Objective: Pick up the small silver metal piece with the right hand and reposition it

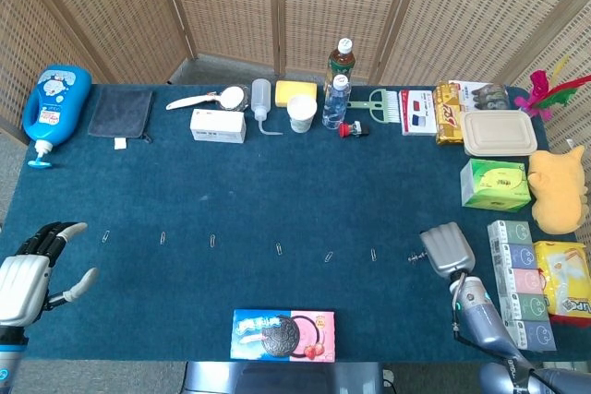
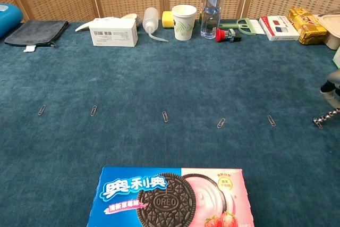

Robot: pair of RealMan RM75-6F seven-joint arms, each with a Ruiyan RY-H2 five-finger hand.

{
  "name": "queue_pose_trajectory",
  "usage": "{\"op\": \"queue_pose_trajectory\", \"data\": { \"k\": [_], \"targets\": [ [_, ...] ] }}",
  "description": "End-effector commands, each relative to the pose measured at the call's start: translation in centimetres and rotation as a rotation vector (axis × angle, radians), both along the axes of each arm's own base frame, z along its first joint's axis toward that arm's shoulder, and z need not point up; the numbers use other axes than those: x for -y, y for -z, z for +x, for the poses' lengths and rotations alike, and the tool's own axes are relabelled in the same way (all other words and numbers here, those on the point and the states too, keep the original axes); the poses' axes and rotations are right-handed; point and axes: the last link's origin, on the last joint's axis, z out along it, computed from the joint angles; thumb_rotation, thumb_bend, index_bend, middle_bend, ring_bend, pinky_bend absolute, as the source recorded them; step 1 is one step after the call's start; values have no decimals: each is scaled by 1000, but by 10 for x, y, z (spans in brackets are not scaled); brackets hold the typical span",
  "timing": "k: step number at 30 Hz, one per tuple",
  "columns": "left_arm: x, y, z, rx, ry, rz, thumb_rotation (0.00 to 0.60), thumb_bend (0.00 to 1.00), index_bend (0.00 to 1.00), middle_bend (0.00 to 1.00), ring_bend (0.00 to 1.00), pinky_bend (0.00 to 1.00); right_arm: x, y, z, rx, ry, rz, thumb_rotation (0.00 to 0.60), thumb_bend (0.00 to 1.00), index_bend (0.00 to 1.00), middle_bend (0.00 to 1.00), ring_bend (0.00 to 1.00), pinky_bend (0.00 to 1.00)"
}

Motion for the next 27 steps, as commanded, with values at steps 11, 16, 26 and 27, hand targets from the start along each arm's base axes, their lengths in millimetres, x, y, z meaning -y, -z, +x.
{"op": "queue_pose_trajectory", "data": {
  "k": [11,16,26,27],
  "targets": [
    [-2,1,0,0,0,-5,77,355,178,195,136,228,3,-3,12,25,-15,-10,600,491,599,737,846,688],
    [-3,2,0,0,3,-4,75,355,178,196,136,228,4,-7,37,94,-42,-6,600,491,597,737,846,688],
    [1,-1,-6,2,-13,1,77,356,178,195,136,228,7,12,66,97,-103,54,600,491,595,737,846,688],
    [2,-1,-7,2,-16,1,77,355,178,195,136,228,8,15,67,94,-104,59,600,491,594,737,846,688]
  ]
}}
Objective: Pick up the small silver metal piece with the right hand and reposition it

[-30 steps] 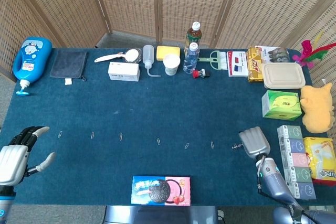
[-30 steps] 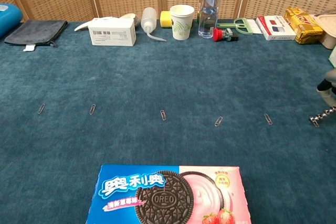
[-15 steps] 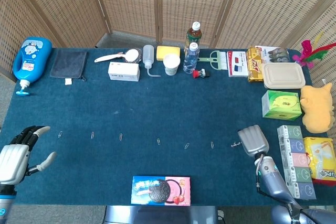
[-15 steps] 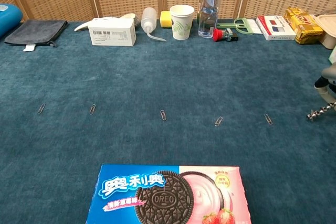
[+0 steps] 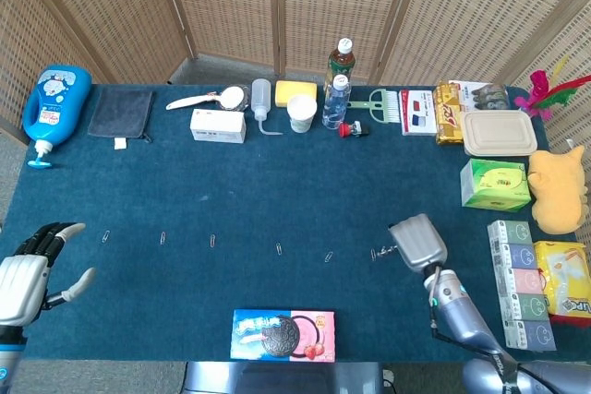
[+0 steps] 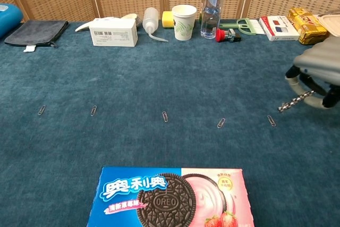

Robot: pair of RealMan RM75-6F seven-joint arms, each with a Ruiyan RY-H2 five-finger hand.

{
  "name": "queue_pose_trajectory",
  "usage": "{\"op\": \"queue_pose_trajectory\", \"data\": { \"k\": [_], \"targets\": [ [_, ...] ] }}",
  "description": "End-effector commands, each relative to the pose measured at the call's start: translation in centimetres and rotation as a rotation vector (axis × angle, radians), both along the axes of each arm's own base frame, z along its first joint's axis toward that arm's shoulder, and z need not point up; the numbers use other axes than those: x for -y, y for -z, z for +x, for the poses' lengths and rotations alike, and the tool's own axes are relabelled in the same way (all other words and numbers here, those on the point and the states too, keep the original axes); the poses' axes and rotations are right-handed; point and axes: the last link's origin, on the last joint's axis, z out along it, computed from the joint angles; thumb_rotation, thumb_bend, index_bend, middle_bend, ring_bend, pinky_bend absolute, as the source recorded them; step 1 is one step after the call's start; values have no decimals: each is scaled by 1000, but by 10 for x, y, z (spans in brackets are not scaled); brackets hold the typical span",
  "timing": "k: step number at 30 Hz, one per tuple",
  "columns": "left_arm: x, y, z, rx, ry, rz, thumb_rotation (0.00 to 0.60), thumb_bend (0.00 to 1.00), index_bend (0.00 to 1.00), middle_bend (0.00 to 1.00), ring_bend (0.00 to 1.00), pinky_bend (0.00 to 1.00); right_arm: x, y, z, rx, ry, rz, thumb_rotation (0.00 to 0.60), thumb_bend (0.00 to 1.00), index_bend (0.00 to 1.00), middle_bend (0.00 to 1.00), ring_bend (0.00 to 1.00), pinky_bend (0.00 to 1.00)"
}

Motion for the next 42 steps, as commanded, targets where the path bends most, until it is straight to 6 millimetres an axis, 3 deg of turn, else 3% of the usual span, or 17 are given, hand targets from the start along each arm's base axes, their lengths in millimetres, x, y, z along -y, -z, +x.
{"op": "queue_pose_trajectory", "data": {
  "k": [1,13,31,42],
  "targets": [
    [2,0,-2,1,-7,1,77,356,178,195,135,228,2,11,4,-11,-11,19,600,491,593,737,846,688],
    [3,-1,-7,2,-18,2,78,355,178,195,135,228,12,32,8,-46,-44,28,600,492,599,737,846,688],
    [1,2,-5,4,-11,-4,79,356,178,195,135,228,14,29,3,-55,-32,12,600,491,598,737,846,688],
    [-1,1,-2,3,1,-3,78,356,178,195,134,228,21,29,37,93,-23,69,600,492,600,737,846,688]
  ]
}}
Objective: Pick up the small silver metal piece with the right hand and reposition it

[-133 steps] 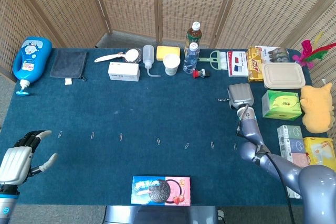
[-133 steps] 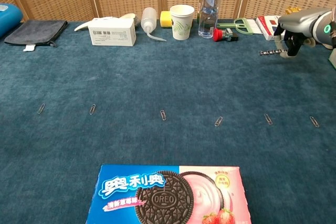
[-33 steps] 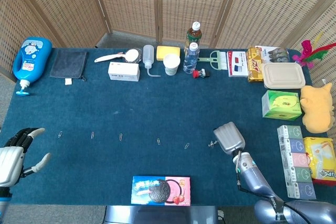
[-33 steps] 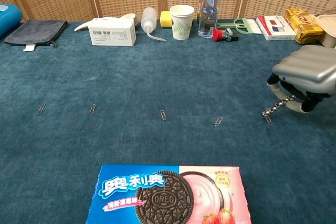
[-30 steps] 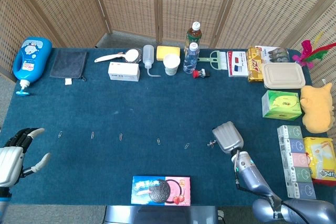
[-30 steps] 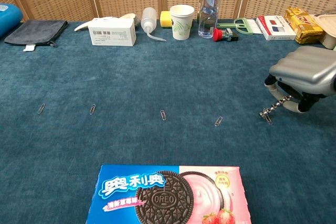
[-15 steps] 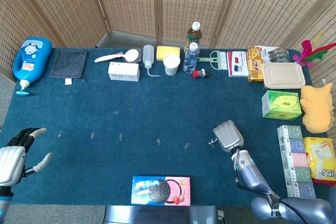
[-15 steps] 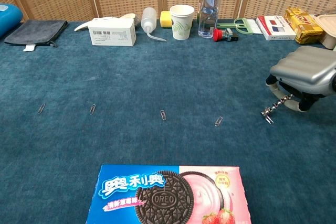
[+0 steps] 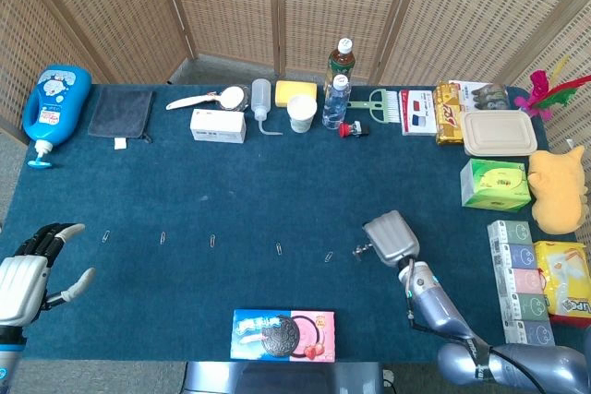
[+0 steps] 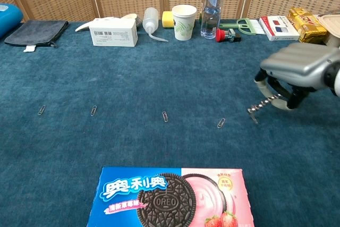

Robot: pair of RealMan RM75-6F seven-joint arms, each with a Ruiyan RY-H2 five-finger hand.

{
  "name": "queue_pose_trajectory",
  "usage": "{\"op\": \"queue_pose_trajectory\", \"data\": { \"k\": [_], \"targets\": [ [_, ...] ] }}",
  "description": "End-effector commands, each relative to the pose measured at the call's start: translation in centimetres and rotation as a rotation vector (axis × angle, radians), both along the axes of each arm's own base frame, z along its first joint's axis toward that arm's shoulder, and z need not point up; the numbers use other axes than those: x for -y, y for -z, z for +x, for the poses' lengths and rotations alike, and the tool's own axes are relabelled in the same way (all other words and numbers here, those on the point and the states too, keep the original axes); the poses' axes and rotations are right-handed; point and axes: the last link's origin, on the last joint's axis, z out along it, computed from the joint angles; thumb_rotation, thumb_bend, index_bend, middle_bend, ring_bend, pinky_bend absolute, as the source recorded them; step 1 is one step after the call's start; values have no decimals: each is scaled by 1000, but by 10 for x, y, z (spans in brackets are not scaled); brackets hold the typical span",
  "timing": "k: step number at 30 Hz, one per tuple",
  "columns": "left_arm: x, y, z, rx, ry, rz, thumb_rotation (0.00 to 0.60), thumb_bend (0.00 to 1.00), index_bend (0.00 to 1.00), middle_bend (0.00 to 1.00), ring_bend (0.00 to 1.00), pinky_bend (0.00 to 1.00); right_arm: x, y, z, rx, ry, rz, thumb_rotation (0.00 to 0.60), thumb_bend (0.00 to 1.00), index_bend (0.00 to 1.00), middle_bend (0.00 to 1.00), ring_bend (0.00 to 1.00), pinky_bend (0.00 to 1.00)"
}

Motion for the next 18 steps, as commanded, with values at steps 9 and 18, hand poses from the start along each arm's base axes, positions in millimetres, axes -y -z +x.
{"op": "queue_pose_trajectory", "data": {
  "k": [9,18],
  "targets": [
    [2,-1,-2,-1,-7,0,77,356,178,195,134,228,3,12,20,52,2,54,600,492,600,737,846,688],
    [2,-1,-3,4,-8,-2,77,355,178,190,134,228,12,32,22,1,-30,31,600,493,597,737,846,688]
  ]
}}
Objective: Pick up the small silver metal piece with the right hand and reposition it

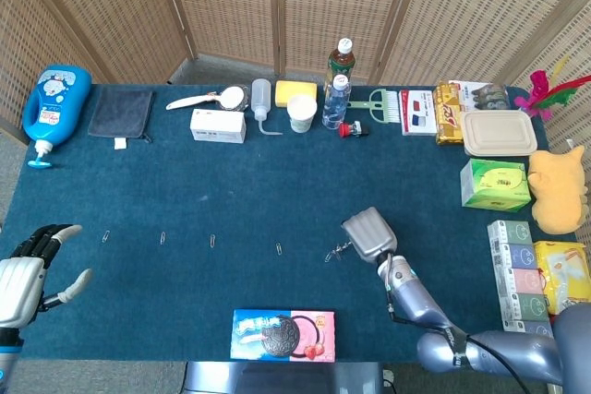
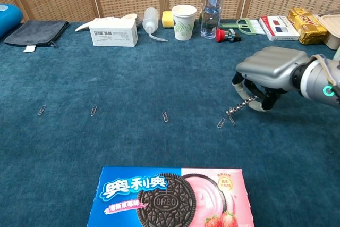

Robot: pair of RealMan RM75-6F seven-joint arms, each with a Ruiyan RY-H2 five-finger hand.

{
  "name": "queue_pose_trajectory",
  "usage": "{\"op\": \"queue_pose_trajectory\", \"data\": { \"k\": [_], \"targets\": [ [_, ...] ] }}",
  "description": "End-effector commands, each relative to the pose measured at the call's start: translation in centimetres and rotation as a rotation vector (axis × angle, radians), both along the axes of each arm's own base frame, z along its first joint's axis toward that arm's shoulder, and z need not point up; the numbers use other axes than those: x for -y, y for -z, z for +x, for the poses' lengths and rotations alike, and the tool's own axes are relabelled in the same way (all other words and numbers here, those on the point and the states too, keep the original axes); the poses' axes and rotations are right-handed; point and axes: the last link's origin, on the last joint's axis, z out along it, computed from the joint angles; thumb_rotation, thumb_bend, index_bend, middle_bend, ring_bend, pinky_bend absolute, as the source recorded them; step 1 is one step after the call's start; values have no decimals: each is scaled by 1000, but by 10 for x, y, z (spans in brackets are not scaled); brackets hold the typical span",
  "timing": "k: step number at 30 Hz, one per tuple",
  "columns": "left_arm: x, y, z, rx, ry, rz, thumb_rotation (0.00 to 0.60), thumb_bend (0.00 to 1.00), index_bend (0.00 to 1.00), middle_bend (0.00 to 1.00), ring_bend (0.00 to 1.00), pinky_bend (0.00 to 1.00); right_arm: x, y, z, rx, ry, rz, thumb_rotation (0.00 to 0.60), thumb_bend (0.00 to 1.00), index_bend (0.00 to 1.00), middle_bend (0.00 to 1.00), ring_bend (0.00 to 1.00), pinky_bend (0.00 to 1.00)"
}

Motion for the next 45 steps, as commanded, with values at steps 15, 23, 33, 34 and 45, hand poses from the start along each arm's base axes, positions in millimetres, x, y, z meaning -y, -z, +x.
{"op": "queue_pose_trajectory", "data": {
  "k": [15,23,33,34,45],
  "targets": [
    [-2,1,-1,8,-5,-6,79,356,178,190,133,228,-2,13,3,-36,-21,24,600,492,595,737,846,688],
    [-2,1,-2,6,-7,-9,75,356,177,190,131,228,5,-6,12,15,-7,-17,600,492,594,737,846,688],
    [0,2,-3,7,-10,-11,78,355,177,190,130,228,34,-45,10,119,75,-135,600,492,592,737,846,688],
    [0,2,-3,8,-9,-11,77,355,177,190,130,228,39,-50,8,136,98,-153,600,492,591,737,846,688],
    [3,1,-4,0,-21,-10,78,356,177,190,130,228,79,-68,-9,146,203,-227,600,491,588,735,840,688]
  ]
}}
